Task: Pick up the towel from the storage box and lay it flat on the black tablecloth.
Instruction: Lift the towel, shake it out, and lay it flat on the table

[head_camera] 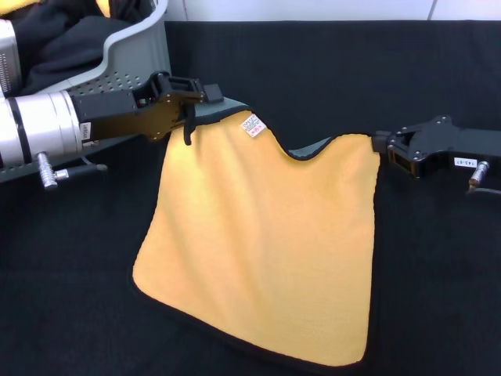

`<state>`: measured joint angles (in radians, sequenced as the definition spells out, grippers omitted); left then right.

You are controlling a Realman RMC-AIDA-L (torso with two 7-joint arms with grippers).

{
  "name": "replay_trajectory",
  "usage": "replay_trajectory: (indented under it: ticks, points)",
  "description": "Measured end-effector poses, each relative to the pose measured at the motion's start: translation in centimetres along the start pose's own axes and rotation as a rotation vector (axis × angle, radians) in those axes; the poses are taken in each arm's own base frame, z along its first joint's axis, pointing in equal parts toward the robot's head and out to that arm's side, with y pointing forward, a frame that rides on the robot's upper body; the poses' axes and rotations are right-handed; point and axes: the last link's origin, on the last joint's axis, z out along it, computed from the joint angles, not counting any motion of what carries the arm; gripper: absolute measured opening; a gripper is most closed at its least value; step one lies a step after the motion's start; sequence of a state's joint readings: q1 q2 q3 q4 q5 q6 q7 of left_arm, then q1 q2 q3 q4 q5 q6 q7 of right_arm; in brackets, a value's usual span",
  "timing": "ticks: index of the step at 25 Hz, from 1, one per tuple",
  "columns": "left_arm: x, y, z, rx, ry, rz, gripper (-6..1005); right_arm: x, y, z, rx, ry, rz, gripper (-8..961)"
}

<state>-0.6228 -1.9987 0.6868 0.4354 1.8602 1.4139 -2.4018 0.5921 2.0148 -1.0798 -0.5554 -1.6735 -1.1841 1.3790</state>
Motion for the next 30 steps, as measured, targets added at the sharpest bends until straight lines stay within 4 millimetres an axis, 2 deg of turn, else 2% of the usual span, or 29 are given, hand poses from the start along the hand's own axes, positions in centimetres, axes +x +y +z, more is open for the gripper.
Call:
replay_trajectory:
  ticks: [8,22,30]
  points:
    - [-0.4,0.4,0.4,-0.016,-0.025,0.049,193,0.1,0.2,0.0,-0.010,-0.002,0.003,6]
    - [1.1,4.7,1.3,-0.036,-0.053,0.383,194,-0.2,0.1,-0.2,-0.013,-0.007,-0.001,6]
    - [1.4,4.7,1.6,-0.010,-0.043,0.450,194,-0.5,-0.1,-0.2,-0.002,-0.011,-0.008,6]
